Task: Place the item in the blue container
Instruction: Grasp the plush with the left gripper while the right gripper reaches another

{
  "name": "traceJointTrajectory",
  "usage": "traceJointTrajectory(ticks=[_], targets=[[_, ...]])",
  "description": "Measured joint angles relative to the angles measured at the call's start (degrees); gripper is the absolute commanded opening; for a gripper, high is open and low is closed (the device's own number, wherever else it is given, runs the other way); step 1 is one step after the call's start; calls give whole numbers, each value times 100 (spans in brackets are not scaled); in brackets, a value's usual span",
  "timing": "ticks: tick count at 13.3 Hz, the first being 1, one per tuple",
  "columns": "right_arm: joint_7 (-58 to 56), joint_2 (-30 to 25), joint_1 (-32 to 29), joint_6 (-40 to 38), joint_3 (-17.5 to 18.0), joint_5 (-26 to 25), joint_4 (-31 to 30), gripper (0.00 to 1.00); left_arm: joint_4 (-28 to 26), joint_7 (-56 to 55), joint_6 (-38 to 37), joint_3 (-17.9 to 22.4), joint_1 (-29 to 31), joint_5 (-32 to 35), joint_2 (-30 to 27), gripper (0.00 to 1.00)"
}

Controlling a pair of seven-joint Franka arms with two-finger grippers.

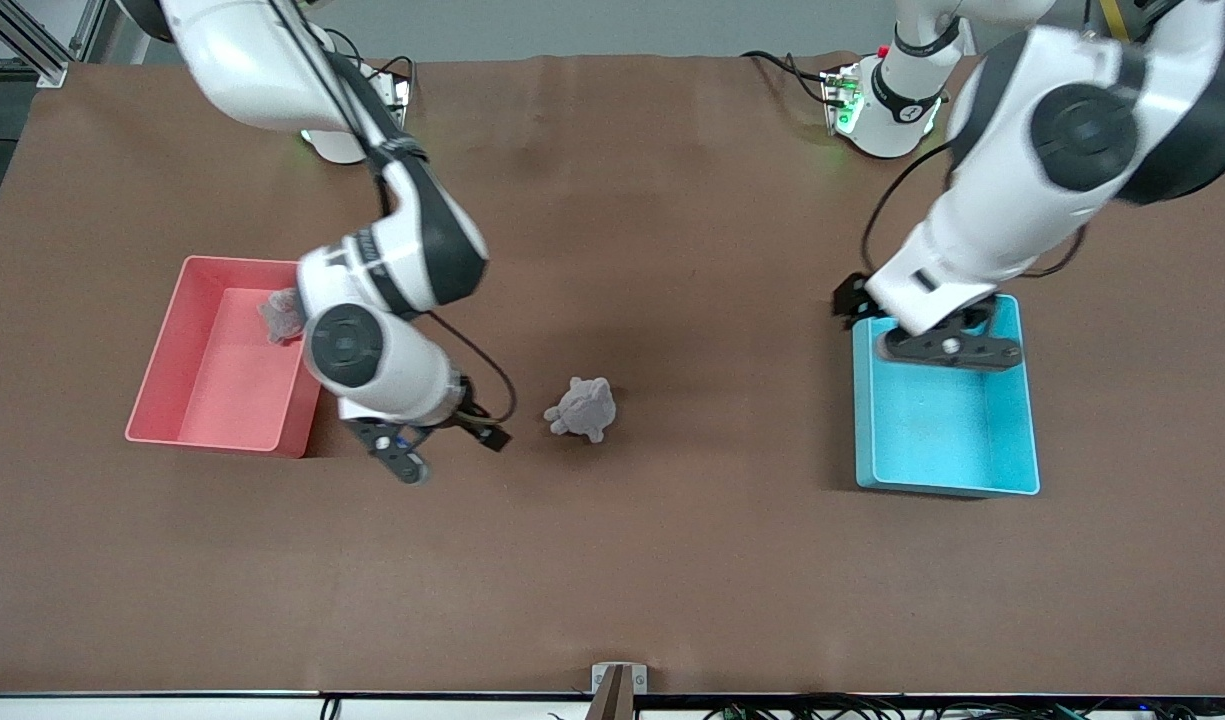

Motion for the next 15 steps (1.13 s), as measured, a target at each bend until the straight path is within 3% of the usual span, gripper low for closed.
traceJointTrajectory(ticks=[4, 8, 15], targets=[[-2103, -1121, -1099, -176, -25, -84, -1409, 100, 185, -1472, 1464, -12, -665, -263, 1163, 100], [-3249, -2052, -2067, -67, -25, -371, -2868, 100, 1137, -3628, 2640, -12, -1308, -274, 2504, 100], [-3880, -2627, -2726, 1475, -15, -508, -4944, 100, 1348, -5361, 3745, -16, -1913, -274, 3550, 93]])
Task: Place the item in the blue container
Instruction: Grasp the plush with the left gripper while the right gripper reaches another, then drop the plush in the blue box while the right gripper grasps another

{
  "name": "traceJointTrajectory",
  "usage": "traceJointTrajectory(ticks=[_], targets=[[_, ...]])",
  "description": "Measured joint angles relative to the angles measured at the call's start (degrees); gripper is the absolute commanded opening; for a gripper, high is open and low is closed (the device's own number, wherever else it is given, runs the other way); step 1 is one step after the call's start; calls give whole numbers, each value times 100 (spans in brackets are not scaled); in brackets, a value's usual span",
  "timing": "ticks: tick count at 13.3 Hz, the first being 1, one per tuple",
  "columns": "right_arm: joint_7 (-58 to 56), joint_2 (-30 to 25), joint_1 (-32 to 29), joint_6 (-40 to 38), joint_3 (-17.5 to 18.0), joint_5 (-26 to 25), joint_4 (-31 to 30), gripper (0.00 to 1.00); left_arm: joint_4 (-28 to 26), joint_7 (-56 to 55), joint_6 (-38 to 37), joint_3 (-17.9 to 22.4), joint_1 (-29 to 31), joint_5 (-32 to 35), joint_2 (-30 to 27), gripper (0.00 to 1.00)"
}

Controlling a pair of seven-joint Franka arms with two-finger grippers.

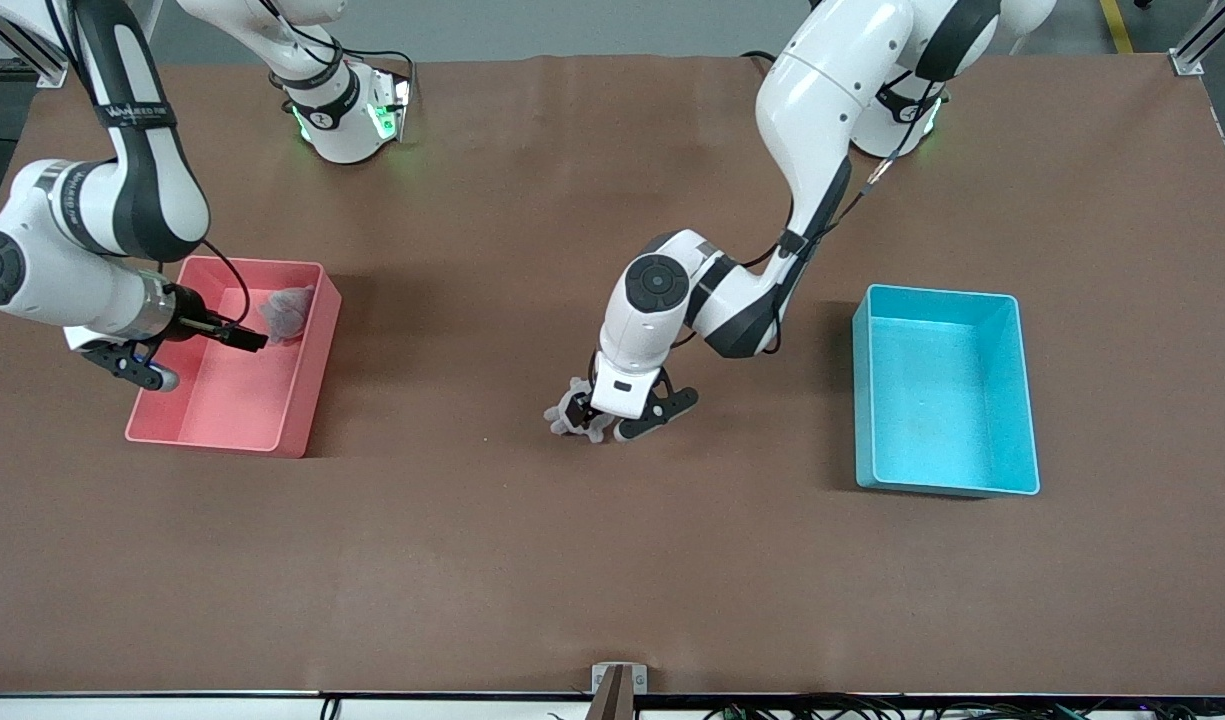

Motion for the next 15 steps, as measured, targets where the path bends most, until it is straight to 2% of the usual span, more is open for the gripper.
traceJointTrajectory(ticks=[3, 6, 7, 9, 10, 11, 13, 15], targets=[[-3, -3, -85, 632, 3, -3, -560, 100, 6, -136, 337, 0, -96, 0, 204, 89], [-3, 8, -86, 1305, 16, -6, -1104, 100, 9, -136, 428, -2, -122, 0, 333, 72], [-3, 26, -86, 1461, 22, -8, -1241, 100, 9, -136, 428, -2, -154, 0, 358, 59], [-3, 116, -86, 1555, 31, -9, -1362, 100, 9, -139, 436, -2, -209, 0, 382, 19], [-3, 181, -86, 1566, 33, -9, -1376, 100, 14, -138, 437, -2, -216, 0, 382, 5], [-3, 247, -86, 1571, 35, -9, -1380, 100, 24, -138, 437, 2, -216, 0, 381, 0], [-3, 376, -86, 1581, 35, -9, -1383, 99, 57, -132, 437, 5, -216, 0, 378, 0], [-3, 455, -100, 1595, 29, -9, -1383, 81, 101, -118, 391, 28, -211, 0, 354, 0]])
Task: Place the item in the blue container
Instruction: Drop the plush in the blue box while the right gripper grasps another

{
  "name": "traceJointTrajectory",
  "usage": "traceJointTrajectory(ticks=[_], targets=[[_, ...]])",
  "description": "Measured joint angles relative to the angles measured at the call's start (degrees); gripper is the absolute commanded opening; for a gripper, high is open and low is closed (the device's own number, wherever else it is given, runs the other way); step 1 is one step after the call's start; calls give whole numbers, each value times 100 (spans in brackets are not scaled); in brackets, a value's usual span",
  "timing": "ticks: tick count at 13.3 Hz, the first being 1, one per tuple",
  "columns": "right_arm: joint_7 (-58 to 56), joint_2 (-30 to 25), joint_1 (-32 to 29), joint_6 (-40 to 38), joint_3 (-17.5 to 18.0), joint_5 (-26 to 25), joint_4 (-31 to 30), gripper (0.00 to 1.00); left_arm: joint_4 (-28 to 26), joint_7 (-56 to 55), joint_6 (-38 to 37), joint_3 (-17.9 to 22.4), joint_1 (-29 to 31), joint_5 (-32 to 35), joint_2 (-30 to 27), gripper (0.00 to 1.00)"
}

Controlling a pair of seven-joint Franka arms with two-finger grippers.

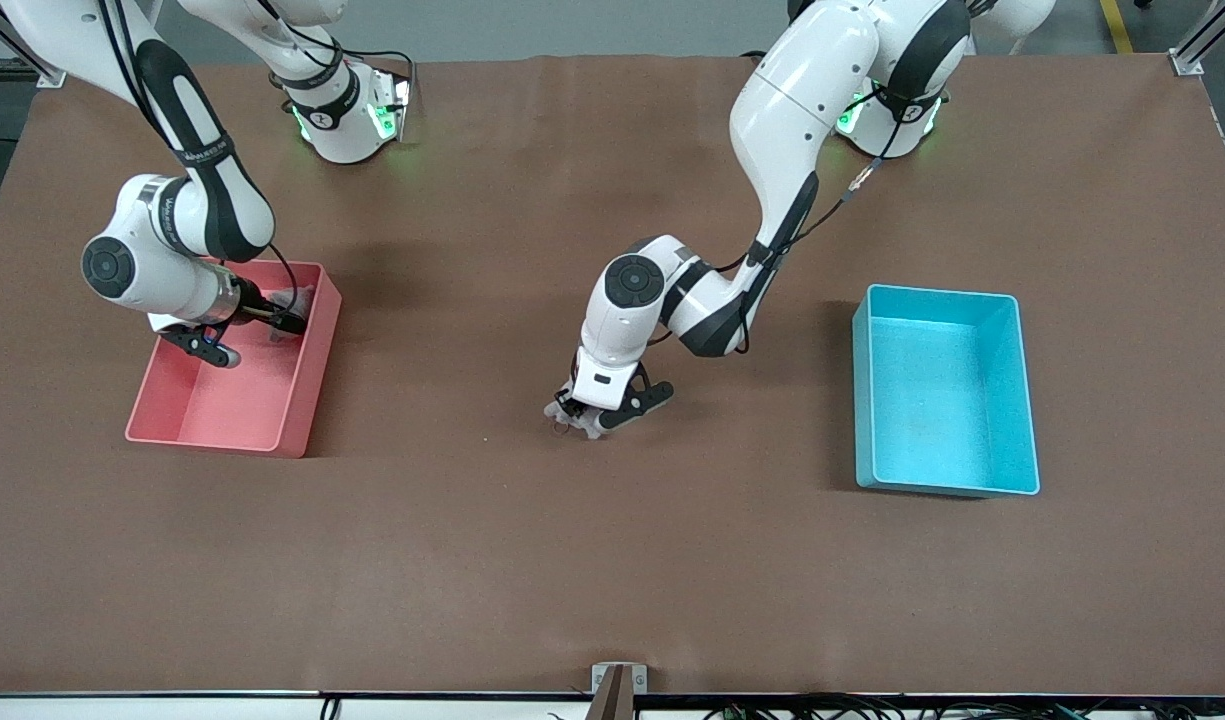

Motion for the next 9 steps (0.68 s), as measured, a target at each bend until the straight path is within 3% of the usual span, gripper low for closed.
traceJointTrajectory(ticks=[1, 4, 5, 6, 9], targets=[[0, 11, -1, 0, 1, 0, 0, 69, 29, 31, -133, 31, 26, 0, -62, 0], [0, 12, -1, -3, 5, 0, 1, 21, -7, 295, -494, 108, 359, 0, -552, 0], [0, 11, -1, -3, 6, 0, 6, 11, -124, 584, -587, 118, 566, 2, -814, 0], [0, 11, -1, -3, 8, 0, 14, 6, -330, 993, -695, 126, 806, 2, -1120, 0], [0, 5, -2, -174, 7, 0, 125, 3, -1142, 2351, -1325, 138, 1640, 3, -2042, 0]])
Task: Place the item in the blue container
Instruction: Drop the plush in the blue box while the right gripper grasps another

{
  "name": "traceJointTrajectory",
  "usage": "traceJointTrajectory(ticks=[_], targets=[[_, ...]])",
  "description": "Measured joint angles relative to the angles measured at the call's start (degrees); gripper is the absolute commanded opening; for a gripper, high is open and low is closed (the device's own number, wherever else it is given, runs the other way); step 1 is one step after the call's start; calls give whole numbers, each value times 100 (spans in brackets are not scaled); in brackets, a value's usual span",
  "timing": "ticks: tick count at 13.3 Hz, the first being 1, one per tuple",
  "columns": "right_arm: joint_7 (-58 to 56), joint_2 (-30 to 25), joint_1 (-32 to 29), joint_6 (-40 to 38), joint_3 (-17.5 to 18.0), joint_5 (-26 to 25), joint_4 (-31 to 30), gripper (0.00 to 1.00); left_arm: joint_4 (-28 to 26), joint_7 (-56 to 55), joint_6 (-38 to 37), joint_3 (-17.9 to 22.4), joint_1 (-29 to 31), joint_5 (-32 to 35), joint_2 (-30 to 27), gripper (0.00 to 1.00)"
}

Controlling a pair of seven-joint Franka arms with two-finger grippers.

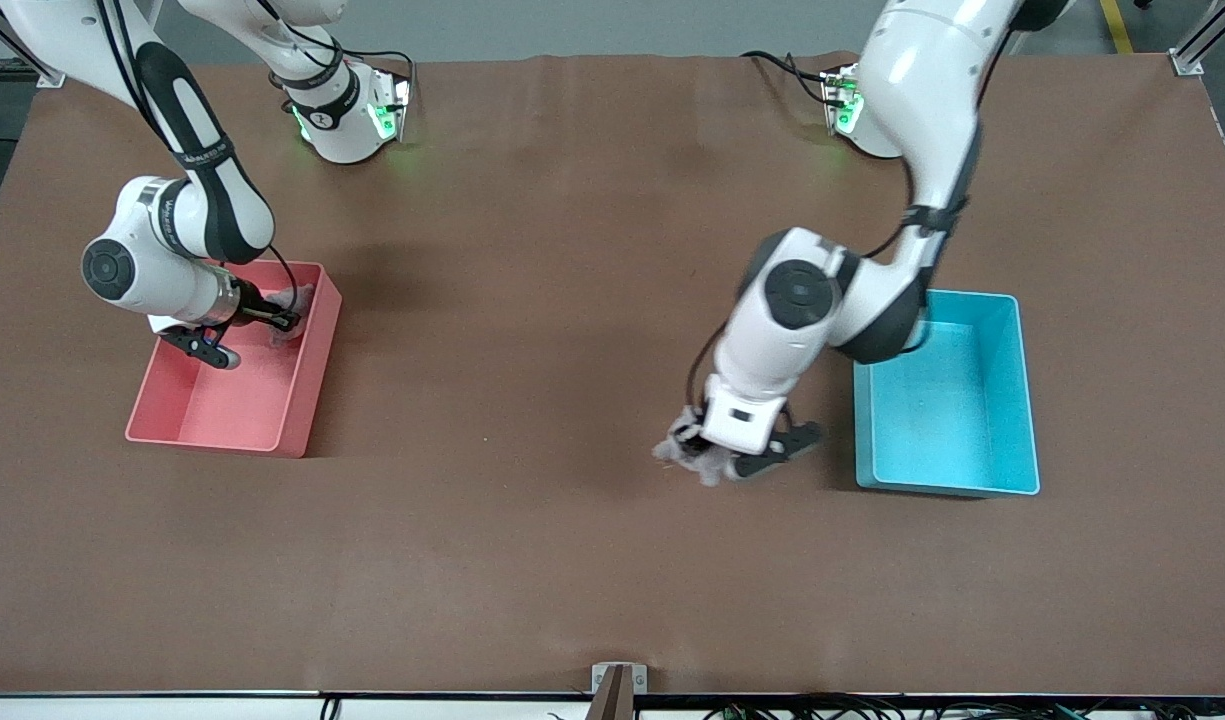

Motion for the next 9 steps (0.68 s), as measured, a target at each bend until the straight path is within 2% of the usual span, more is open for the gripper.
traceJointTrajectory(ticks=[3, 6, 7, 8, 9], targets=[[0, -34, 0, -1172, 4, 0, 763, 3, -398, 1071, -912, 11, 771, 386, -451, 1], [28, -101, 3, -2885, 16, 0, 2149, 3, -749, 2010, -1160, 11, 1438, 591, -645, 2], [135, -120, 23, -3317, 40, 1, 2585, 3, -865, 2362, -1170, 11, 1664, 596, -671, 6], [355, -136, 98, -3605, 68, 4, 2935, 3, -984, 2702, -1172, 6, 1885, 596, -682, 14], [668, -143, 255, -3744, 93, 14, 3174, 3, -1098, 2971, -1172, 3, 2083, 596, -685, 34]])
